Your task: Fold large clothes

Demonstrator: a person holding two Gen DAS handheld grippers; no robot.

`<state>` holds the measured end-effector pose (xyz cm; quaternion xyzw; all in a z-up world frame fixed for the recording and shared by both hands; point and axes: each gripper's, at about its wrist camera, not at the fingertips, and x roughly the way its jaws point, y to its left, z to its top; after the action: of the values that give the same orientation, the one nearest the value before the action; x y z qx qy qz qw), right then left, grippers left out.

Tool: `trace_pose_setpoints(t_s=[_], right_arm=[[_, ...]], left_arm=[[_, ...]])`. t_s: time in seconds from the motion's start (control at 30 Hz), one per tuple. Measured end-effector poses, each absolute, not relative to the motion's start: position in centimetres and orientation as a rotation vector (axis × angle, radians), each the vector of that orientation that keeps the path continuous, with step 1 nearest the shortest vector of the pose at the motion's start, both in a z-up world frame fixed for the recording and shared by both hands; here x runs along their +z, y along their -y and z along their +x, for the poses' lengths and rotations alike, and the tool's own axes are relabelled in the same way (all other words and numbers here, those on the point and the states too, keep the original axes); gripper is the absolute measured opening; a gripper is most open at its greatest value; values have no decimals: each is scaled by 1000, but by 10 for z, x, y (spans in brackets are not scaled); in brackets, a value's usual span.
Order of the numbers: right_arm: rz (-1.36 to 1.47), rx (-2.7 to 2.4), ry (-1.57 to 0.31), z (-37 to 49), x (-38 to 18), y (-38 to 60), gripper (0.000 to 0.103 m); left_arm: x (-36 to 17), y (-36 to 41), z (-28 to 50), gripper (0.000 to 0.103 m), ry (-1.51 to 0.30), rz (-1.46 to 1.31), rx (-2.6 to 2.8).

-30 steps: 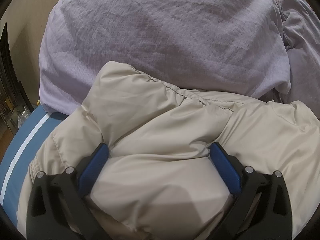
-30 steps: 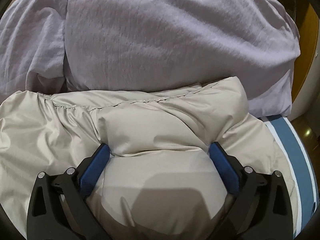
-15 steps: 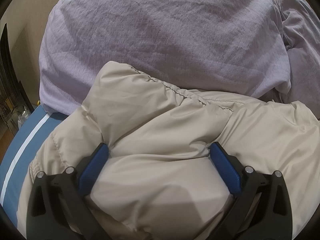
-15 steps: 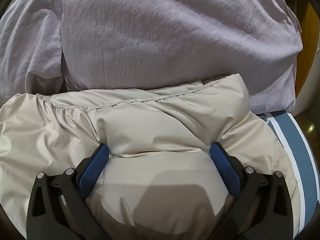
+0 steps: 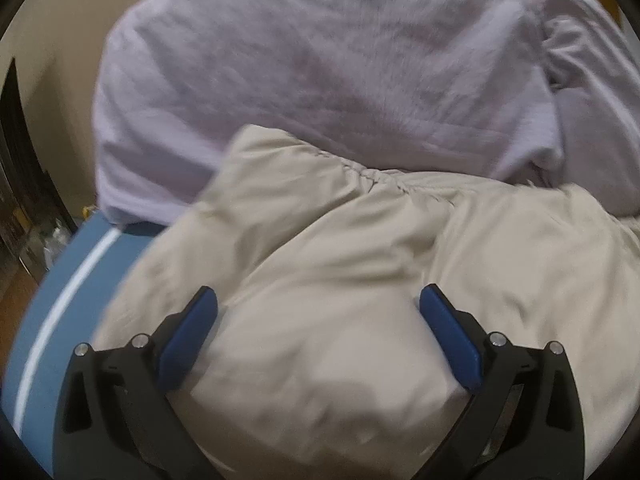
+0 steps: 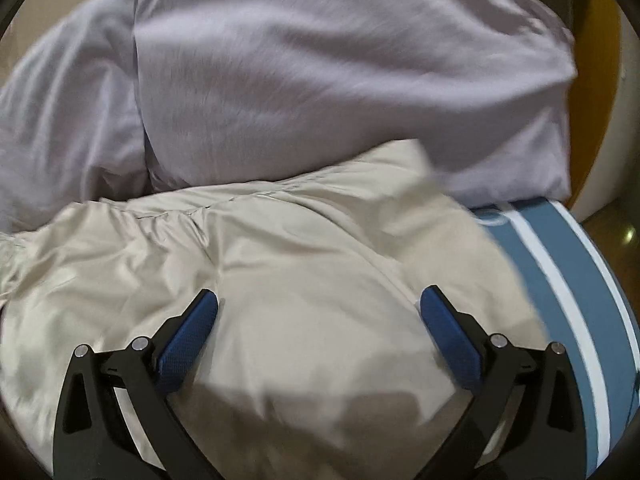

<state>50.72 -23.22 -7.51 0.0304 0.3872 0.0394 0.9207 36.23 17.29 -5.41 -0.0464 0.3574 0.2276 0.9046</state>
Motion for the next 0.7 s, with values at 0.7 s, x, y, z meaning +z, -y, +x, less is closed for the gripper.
trace_pose_setpoints(t_s=[0.7], right_arm=[[543, 50, -995, 414, -99, 323, 96]], left_arm=[[-48, -196, 234, 98, -802, -285, 466]])
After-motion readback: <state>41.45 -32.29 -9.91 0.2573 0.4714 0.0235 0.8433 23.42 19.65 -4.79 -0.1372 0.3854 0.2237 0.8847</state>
